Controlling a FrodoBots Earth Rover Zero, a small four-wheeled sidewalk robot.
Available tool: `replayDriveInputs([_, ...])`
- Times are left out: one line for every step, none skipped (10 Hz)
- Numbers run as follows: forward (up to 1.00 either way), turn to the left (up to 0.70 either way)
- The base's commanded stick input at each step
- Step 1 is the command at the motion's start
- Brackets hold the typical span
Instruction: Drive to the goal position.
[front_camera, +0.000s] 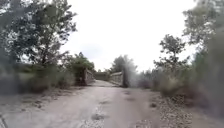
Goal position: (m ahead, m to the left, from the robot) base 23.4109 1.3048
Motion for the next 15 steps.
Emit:
replayDriveInputs([0.45,0.00])
replayDriveInputs([0.45,0.00])
replayDriveInputs([0.45,0.00])
replayDriveInputs([0.45,0.00])
replayDriveInputs([0.45,0.00])
replayDriveInputs([0.45,0.00])
replayDriveInputs([0.45,0.00])
replayDriveInputs([0.45,0.00])
replayDriveInputs([0.45,0.00])
replayDriveInputs([0.45,0.00])
replayDriveInputs([0.45,0.00])
replayDriveInputs([0.45,0.06])
replayDriveInputs([0.45,0.17])
replayDriveInputs([0.45,0.27])
replayDriveInputs([0.45,0.27])
